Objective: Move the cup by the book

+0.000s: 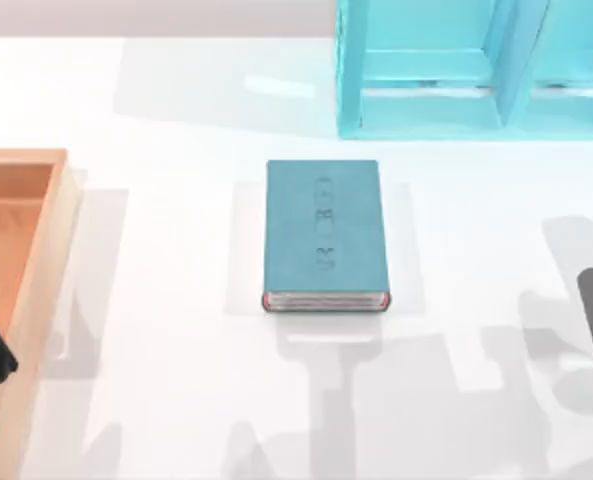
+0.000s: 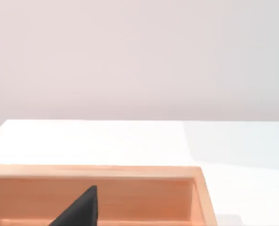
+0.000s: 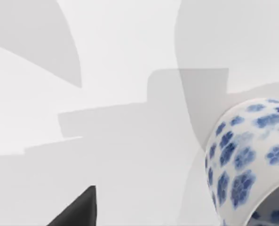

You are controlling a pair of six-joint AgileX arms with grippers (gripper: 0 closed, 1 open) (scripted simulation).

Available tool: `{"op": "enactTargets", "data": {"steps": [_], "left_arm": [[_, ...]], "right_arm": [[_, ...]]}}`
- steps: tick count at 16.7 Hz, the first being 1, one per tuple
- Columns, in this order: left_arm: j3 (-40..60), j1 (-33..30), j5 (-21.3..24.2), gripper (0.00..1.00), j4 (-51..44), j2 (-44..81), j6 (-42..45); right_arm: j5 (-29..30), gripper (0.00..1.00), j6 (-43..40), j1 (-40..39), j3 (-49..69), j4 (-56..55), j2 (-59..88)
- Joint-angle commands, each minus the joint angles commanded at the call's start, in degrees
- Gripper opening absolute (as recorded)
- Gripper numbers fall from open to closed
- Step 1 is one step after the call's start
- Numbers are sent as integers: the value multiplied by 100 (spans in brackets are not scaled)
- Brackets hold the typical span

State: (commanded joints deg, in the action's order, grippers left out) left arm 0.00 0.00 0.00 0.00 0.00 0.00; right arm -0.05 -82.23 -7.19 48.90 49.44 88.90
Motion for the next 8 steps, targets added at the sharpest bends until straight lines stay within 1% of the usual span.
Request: {"op": "enactTargets", "data": {"steps": [2,6,8], "left_arm": [[0,0,0,100,0,0,0],[0,0,0,100,0,0,0],[0,0,0,100,0,0,0]], "right_arm": [[0,100,3,-4,-219,-266,93],[0,100,4,-5,-256,-307,107],[0,85,4,-5,-256,-307,107]]}}
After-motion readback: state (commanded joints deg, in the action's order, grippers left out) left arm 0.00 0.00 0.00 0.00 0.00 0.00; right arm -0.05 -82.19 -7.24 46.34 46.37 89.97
